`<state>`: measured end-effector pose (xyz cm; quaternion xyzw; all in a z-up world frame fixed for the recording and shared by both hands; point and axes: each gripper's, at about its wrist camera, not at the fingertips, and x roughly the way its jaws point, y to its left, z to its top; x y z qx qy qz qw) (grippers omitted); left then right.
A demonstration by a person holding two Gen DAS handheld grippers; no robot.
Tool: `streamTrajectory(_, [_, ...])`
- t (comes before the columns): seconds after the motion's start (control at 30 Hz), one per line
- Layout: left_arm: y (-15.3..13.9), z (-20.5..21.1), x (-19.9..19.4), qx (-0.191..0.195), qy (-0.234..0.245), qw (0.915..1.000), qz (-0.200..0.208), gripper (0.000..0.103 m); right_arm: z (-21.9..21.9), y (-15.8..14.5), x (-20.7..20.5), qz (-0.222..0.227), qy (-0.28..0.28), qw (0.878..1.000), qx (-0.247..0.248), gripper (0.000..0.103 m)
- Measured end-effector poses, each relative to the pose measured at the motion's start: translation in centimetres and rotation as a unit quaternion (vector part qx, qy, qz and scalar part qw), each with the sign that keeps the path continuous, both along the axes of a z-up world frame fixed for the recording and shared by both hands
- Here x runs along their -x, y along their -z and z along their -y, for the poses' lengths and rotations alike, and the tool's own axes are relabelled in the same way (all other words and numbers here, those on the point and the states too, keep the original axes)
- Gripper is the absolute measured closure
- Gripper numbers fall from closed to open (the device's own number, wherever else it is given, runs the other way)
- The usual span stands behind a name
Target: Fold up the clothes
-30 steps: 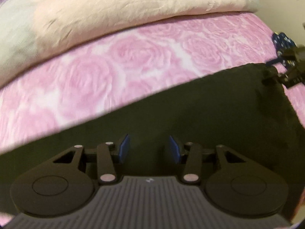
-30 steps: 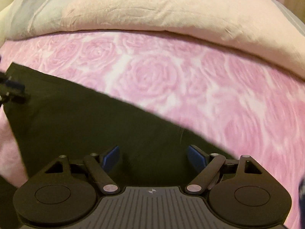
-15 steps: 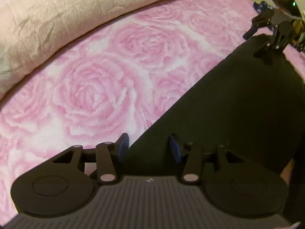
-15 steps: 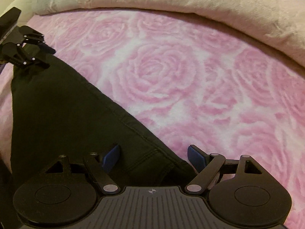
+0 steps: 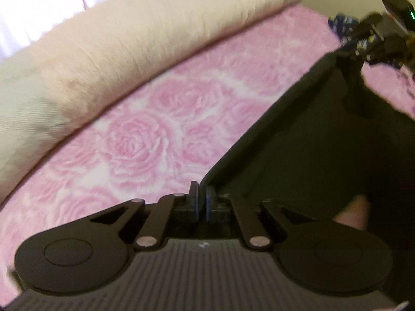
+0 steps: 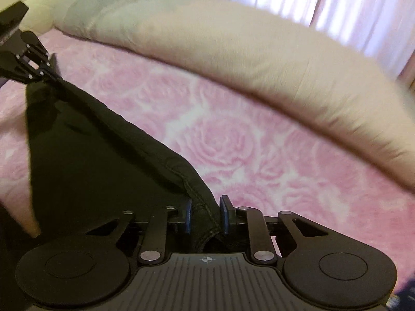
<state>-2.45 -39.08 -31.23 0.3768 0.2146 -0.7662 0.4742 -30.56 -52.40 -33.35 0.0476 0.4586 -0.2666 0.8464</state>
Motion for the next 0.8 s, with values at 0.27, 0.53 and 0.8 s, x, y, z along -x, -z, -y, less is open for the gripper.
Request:
streamTrajectory(0.27, [0.0, -21.0, -0.7, -0.058, -0.131, 0.9879, -0.06, 0.098, -20.1, -0.9, 5.7, -0.053, -0.02, 0.997, 0.05, 0.084])
streamTrajectory(0.53, [4.1, -28.1, 1.7, -0.118, -0.156, 0.9781, -0.07, 0.094, -30.5, 5.6, 7.7, -0.149, 0.016, 0.988, 0.031, 0.036])
streamTrajectory(0.8, [8.1, -30.7, 0.9, -0.062, -0.124, 0.9832, -0.119, 0.082, -27.7, 6.8, 12.0, 0.097, 0.232, 0.966, -0.06, 0.036])
